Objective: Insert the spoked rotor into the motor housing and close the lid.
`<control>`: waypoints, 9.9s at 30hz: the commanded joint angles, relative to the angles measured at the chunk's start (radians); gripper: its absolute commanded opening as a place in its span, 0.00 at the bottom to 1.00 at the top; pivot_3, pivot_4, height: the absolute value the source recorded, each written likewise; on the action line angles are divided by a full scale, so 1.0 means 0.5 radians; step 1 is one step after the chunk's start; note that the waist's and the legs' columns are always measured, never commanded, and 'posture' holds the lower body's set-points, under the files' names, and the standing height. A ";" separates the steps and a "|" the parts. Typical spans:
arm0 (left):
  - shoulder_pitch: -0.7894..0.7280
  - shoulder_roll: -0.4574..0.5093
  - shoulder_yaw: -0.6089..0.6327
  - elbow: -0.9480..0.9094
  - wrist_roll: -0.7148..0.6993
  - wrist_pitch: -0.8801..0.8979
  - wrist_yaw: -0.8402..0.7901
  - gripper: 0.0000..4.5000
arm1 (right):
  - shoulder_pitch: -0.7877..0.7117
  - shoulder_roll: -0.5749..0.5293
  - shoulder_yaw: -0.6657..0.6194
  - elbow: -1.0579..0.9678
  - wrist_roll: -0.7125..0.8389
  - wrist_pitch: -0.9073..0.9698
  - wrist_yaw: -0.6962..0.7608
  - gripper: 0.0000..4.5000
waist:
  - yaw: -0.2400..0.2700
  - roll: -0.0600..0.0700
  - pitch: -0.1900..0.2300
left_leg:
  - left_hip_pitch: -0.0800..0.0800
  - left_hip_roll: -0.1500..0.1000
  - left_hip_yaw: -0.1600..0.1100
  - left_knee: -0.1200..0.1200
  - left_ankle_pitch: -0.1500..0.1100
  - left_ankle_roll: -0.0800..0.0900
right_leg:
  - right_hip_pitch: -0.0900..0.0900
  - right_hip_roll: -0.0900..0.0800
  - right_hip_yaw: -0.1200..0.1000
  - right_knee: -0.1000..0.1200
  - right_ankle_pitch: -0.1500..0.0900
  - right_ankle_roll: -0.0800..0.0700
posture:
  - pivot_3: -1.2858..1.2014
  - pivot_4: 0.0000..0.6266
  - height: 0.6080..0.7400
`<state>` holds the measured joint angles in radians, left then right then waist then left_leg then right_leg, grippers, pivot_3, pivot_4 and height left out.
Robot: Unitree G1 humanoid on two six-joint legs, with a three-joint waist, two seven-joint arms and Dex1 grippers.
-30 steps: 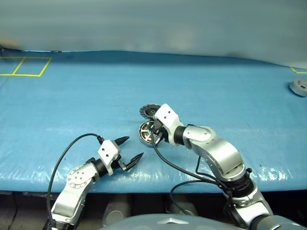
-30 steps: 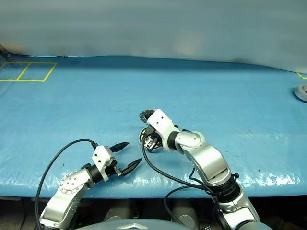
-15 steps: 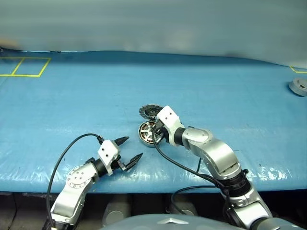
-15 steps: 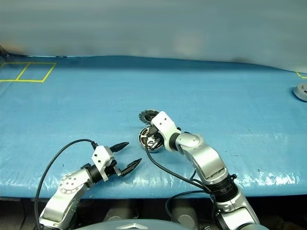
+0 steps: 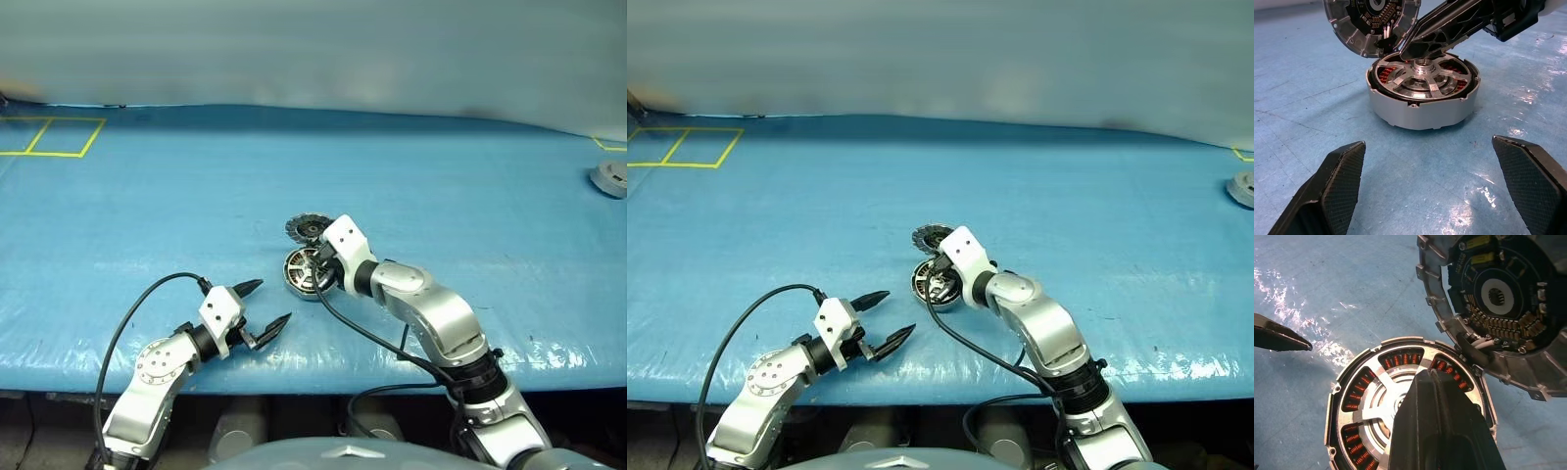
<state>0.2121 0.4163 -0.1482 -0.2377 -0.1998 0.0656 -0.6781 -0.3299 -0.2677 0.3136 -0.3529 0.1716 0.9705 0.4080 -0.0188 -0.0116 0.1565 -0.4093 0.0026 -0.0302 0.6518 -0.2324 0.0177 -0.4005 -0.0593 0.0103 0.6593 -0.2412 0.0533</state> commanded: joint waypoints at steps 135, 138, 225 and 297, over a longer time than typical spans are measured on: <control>0.121 0.007 -0.044 -0.183 0.010 -0.049 0.133 1.00 | 0.178 0.196 0.249 -0.062 -0.243 -0.205 -0.122 0.67 | -0.017 0.005 0.003 | -0.004 0.010 0.015 0.002 0.003 -0.002 | -0.016 0.009 0.010 0.003 0.009 0.001 | 0.52 0.24 1.00; 0.121 0.007 -0.046 -0.182 0.006 -0.051 0.130 1.00 | 0.147 0.137 0.262 -0.050 -0.234 -0.181 -0.073 0.67 | -0.016 0.005 0.003 | -0.004 0.010 0.015 0.002 0.003 -0.002 | -0.016 0.009 0.010 0.002 0.009 0.000 | 0.52 0.24 1.00; 0.080 0.027 -0.018 -0.158 -0.005 -0.034 0.074 1.00 | -0.359 -0.039 0.114 1.021 -0.130 -1.052 0.862 0.67 | -0.034 0.002 -0.001 | 0.024 0.018 0.019 -0.006 0.003 -0.003 | 0.002 0.011 0.011 -0.001 0.002 -0.004 | 0.52 0.24 1.00; 0.084 0.011 -0.038 -0.174 -0.007 -0.021 0.079 1.00 | -0.500 -0.097 0.274 1.202 -0.433 -0.922 0.875 0.67 | -0.019 0.004 -0.001 | 0.023 0.018 0.021 -0.009 0.003 -0.003 | -0.006 0.004 0.011 0.000 0.001 -0.005 | 0.52 0.24 1.00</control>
<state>0.2589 0.4256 -0.1687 -0.2893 -0.1969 0.0609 -0.6362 -0.6059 -0.3023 0.4248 0.1849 0.0103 0.4494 0.8827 -0.0284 -0.0097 0.1558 -0.3978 0.0118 -0.0199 0.6473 -0.2309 0.0164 -0.4036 -0.0587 0.0160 0.6594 -0.2405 0.0507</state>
